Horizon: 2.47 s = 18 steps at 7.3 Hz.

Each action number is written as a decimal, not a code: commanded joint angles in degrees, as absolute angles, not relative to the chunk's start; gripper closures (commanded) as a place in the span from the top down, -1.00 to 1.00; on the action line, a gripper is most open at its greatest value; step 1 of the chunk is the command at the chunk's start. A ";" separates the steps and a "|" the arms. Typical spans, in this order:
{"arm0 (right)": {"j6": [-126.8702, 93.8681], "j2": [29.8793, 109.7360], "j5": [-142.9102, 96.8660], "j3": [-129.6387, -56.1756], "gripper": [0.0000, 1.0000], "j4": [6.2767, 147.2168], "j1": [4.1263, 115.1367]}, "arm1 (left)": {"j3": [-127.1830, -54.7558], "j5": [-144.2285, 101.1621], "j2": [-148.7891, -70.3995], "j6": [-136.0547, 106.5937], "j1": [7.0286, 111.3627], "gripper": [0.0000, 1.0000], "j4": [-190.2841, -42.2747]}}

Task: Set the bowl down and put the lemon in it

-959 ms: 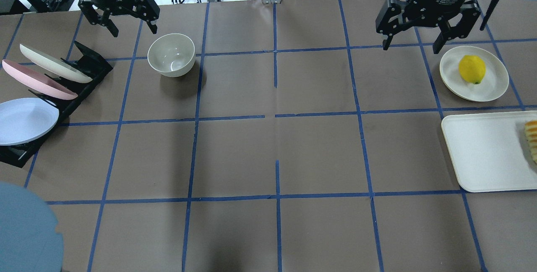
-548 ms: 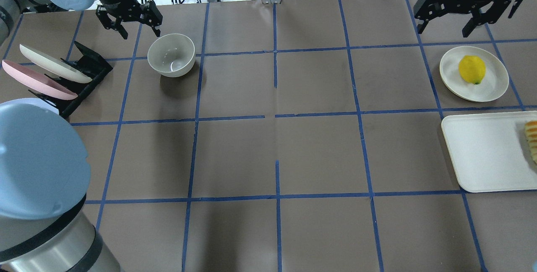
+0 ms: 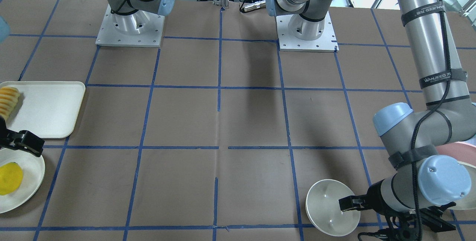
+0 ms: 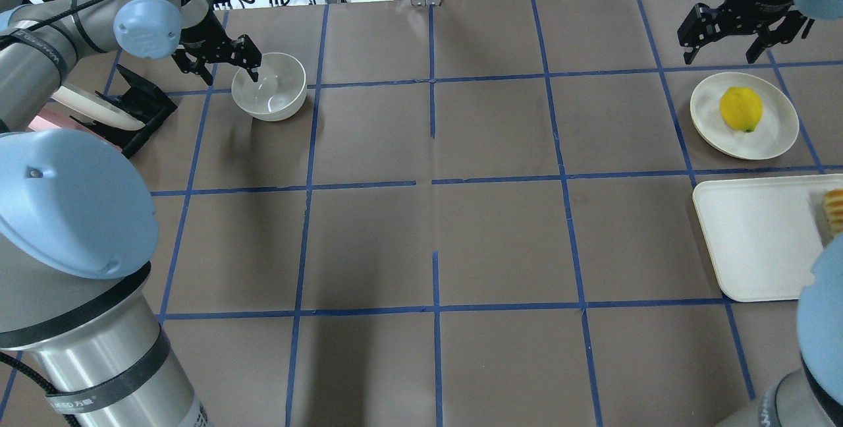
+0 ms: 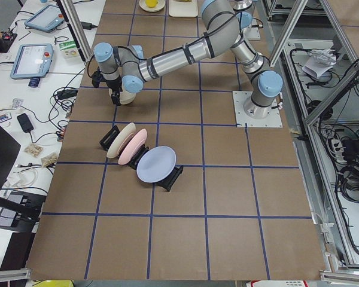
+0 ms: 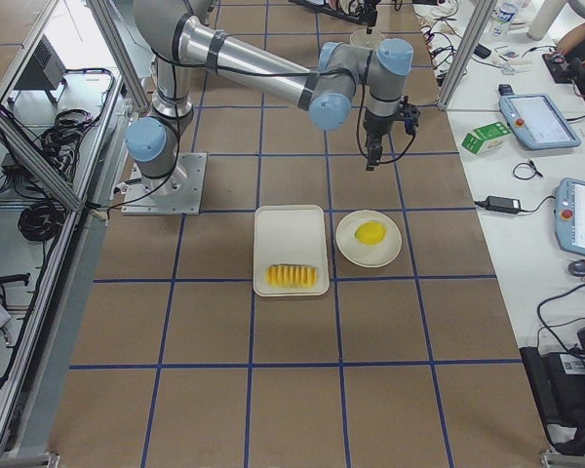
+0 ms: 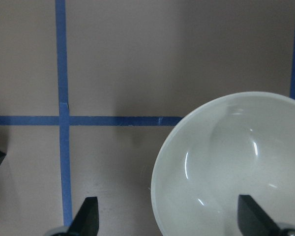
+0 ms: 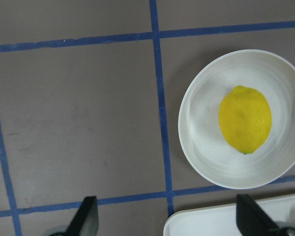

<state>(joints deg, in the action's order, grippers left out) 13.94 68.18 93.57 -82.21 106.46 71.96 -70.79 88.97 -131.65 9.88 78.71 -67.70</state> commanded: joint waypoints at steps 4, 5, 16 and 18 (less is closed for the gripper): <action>27.16 59.68 91.67 -82.18 1.00 115.40 64.60 | -72.86 85.17 -132.72 10.28 77.87 -1.00 -64.60; 27.16 58.29 91.67 -82.18 1.00 116.01 64.16 | -73.04 84.90 -132.98 10.28 77.78 -1.00 -64.60; 27.86 54.13 91.76 -81.74 -1.00 116.20 61.44 | -98.96 74.78 -113.92 -8.43 99.82 -1.00 -54.23; 26.81 59.04 91.49 -81.12 -1.00 109.98 61.87 | -99.14 78.57 -114.60 -9.93 102.83 -1.00 -51.42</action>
